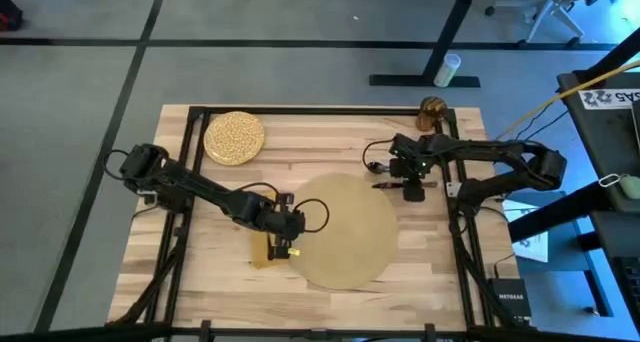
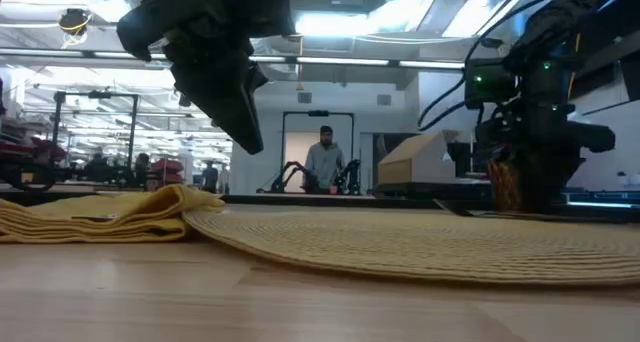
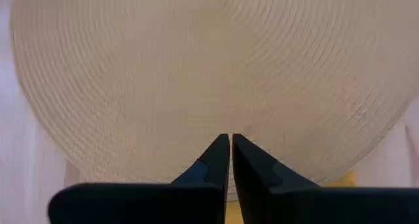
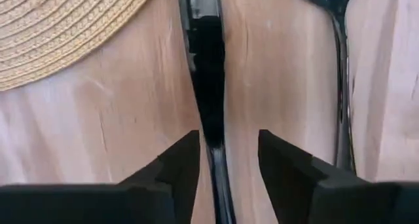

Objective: Set table place
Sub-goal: Put the black table knife on the right of the yellow placemat

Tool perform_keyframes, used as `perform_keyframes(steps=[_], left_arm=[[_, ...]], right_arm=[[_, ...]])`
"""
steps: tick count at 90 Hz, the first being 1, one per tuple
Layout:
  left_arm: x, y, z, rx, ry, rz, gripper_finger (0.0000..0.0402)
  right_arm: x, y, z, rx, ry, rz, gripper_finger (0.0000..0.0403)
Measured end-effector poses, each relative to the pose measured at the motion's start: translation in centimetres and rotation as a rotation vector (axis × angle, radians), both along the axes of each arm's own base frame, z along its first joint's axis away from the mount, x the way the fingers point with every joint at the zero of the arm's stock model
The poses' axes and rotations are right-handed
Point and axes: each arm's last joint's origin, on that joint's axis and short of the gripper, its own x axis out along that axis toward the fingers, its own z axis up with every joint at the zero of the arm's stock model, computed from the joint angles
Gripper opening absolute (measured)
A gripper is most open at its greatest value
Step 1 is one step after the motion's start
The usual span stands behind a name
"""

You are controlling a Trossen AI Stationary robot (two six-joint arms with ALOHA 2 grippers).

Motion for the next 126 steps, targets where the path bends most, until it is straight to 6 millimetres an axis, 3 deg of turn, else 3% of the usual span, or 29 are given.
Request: perform_keyframes(steps=[19, 49, 56, 70, 86, 126], left_arm=[[-1.1, -0.1, -1.7, -0.018, 0.045, 0.053, 0.0001], [-1.4, -1.5, -1.7, -0.028, 0.011, 0.003, 0.0001], [-1.4, -1.7, -1.7, -0.027, 0.012, -0.002, 0.0001], [-1.5, -1.9, -1.7, -0.002, 0.002, 0.000, 0.0001], [-1.6, -2.2, -1.7, 0.028, -0.008, -0.002, 0.0001], [-1.8, -2.7, -1.5, 0.097, -0.042, -0.009, 0.0001]], right_arm=[[0.1, 0.0, -0.4, 0.016, 0.027, -0.002, 0.0138], [0.6, -0.3, -2.5, 0.075, 0.142, -0.010, 0.0135], [0.6, -0.4, -2.6, 0.074, 0.144, -0.011, 0.0114], [0.7, -0.4, -2.7, 0.060, 0.145, -0.013, 0.0021], [0.7, -0.4, -2.7, 0.071, 0.139, -0.013, 0.0011], [3.2, -1.2, 1.2, 0.156, -0.086, -0.114, 0.0004]])
